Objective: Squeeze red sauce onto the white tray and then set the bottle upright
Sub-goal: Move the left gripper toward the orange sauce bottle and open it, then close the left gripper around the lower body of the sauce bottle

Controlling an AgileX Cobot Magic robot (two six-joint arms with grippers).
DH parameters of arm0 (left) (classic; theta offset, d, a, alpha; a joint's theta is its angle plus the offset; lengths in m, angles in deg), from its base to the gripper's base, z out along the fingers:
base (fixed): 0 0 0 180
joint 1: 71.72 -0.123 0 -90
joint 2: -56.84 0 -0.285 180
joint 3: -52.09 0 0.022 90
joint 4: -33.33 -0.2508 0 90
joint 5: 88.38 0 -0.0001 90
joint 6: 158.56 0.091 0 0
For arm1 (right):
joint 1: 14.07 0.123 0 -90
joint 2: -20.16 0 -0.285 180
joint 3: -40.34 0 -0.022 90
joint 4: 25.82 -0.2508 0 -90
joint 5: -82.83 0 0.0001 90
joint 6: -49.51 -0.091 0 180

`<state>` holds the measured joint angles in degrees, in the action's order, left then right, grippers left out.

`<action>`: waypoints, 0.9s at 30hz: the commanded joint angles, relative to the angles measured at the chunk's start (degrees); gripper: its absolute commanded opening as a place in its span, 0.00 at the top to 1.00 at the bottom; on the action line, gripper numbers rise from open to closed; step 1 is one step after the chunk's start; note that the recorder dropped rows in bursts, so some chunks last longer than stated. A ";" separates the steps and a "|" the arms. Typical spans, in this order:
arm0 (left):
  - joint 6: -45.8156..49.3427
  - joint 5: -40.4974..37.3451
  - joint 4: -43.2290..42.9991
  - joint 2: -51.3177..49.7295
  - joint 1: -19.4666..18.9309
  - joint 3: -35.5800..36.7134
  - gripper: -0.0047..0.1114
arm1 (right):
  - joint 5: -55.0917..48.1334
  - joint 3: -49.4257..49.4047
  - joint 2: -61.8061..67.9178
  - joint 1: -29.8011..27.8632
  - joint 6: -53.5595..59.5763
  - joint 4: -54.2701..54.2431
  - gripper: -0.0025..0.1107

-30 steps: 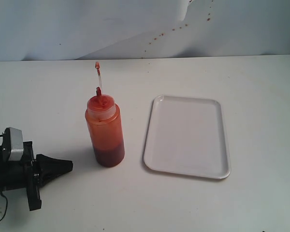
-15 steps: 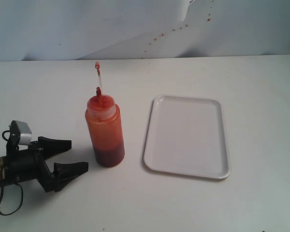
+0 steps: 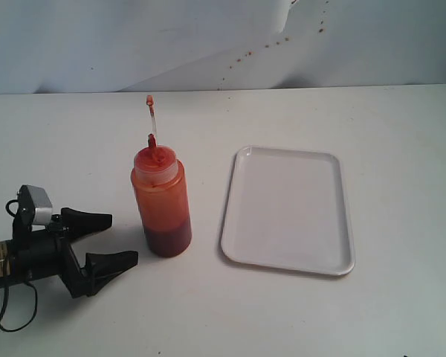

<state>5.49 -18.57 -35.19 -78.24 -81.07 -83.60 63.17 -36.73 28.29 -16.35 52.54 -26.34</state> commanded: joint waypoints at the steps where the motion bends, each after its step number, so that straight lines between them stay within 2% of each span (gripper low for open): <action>1: 1.44 0.15 1.25 -0.12 0.25 -0.15 0.06 | 0.60 -0.15 -0.34 -0.31 -0.10 -0.16 0.98; 11: 7.04 0.15 1.52 -0.12 0.25 -0.84 0.06 | 0.60 -0.15 -0.34 -0.31 -0.10 -0.16 0.98; 21: 5.03 0.15 -5.61 -0.12 0.25 -4.98 0.06 | 0.60 -0.15 -0.34 -0.31 -0.10 -0.16 0.98; 27: 5.98 0.15 -5.31 -0.12 0.40 -5.41 0.06 | 0.60 -0.15 -0.34 -0.31 -0.10 -0.16 0.98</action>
<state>10.96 -18.57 -40.32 -78.24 -81.07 -88.66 63.17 -36.73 28.29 -16.35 52.54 -26.34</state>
